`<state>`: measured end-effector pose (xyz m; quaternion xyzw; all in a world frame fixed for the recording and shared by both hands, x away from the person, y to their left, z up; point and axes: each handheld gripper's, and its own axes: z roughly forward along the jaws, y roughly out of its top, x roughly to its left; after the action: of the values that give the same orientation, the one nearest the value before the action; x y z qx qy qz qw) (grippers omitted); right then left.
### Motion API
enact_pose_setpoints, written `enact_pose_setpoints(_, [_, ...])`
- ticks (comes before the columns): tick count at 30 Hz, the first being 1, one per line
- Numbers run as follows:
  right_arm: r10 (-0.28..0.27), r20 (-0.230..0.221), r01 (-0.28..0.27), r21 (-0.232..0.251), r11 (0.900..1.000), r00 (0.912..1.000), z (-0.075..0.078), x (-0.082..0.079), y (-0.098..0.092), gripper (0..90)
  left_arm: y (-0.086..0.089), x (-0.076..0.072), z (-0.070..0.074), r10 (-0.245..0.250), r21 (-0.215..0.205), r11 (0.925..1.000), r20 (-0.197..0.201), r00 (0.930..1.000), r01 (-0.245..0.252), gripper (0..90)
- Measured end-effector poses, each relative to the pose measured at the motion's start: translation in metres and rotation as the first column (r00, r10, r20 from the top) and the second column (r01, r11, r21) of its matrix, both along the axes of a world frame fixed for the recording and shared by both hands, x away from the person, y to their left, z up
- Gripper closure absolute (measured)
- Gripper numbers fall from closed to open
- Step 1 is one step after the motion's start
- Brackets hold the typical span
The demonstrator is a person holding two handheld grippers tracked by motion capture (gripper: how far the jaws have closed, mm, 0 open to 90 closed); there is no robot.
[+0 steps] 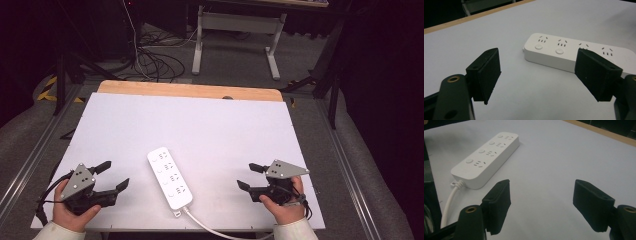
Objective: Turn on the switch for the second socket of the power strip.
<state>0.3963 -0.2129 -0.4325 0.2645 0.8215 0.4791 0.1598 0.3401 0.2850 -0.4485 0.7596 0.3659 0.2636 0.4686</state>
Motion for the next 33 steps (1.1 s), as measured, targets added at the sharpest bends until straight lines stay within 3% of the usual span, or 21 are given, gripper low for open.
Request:
enact_pose_setpoints(8, [0.067, -0.002, -0.067, -0.027, 0.997, 0.9977, 0.013, 0.007, 0.029, 33.4, 0.0, 0.0, 0.0, -0.003, 0.007, 1.0, 0.002, 1.0, 0.003, 21.7])
enact_pose_setpoints(33, [0.177, -0.001, -0.177, -0.037, 0.984, 0.9842, 0.026, 0.018, 0.082, 35.0, 0.0, 0.0, 0.0, -0.007, 0.014, 0.9999, 0.003, 1.0, 0.007, 21.8])
